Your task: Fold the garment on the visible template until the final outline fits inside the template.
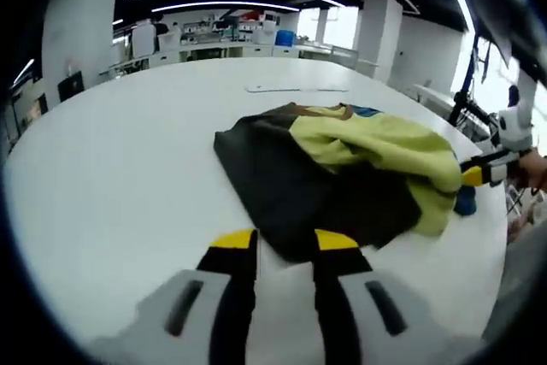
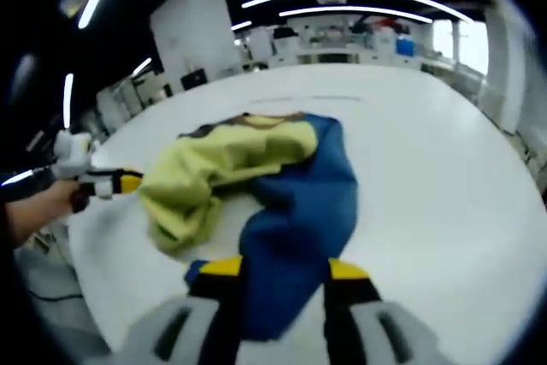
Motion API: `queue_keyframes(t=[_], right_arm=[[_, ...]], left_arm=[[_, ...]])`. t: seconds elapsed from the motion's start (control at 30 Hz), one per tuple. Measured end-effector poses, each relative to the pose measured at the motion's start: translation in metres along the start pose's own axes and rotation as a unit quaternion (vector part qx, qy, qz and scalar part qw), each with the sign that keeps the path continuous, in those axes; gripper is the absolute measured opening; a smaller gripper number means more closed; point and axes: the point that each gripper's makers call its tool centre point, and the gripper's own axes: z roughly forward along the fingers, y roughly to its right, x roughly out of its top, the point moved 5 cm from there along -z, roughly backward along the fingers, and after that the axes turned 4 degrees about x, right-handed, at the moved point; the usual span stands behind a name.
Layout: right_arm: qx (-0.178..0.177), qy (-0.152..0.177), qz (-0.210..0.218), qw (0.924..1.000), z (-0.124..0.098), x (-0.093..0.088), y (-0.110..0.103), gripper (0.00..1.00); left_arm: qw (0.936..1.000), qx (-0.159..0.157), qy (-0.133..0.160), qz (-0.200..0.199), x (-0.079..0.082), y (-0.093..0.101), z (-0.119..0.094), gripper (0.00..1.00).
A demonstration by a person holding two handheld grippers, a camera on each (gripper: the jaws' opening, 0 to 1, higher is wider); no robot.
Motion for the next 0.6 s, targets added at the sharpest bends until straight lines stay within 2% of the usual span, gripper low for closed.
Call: queue_keyframes(t=[0.13,0.33,0.6], right_arm=[[-0.01,0.007,-0.006,0.9999,0.0,0.001,0.001,0.17],[-0.03,0.007,-0.01,0.9995,-0.004,0.003,0.012,0.0],[-0.071,0.012,-0.025,0.9971,-0.016,0.005,0.036,0.0]], left_arm=[[1.0,-0.001,-0.003,-0.003,-0.001,0.0,0.0,0.04],[1.0,0.002,-0.003,-0.001,-0.001,-0.004,-0.001,0.0],[0.9998,0.015,0.013,0.007,0.01,-0.015,-0.008,0.0]])
